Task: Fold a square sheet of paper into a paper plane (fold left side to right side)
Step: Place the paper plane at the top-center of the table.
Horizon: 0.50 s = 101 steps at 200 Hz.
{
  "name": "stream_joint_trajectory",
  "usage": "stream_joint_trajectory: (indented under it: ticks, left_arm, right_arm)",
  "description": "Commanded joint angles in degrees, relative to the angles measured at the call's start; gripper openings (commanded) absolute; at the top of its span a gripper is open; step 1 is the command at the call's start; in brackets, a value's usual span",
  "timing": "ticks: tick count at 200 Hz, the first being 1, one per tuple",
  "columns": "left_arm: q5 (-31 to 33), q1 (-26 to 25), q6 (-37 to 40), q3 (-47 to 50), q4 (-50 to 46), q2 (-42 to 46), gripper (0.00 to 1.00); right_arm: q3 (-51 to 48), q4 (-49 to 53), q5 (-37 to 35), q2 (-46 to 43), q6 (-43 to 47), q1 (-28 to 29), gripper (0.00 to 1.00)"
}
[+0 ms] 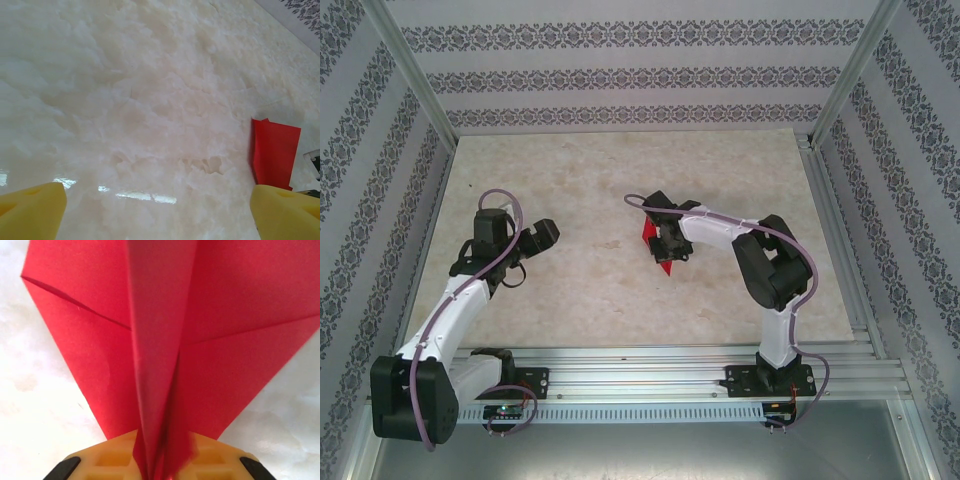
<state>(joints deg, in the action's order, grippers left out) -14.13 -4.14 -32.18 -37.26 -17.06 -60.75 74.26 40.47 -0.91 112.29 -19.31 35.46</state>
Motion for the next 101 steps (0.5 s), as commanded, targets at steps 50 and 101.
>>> stream_joint_trajectory:
  ticks: [50,101]
  left_arm:
    - [2.7,0.5,2.9,-0.2,-3.5,3.2,0.97]
    - [5.9,0.5,4.3,0.0,-5.5,7.7,1.00]
  right_arm:
    - [3.7,1.9,-0.1,-1.9,0.0,-2.8,0.07]
    - [18.1,5.1,-0.2,4.6,5.9,-9.6,0.06]
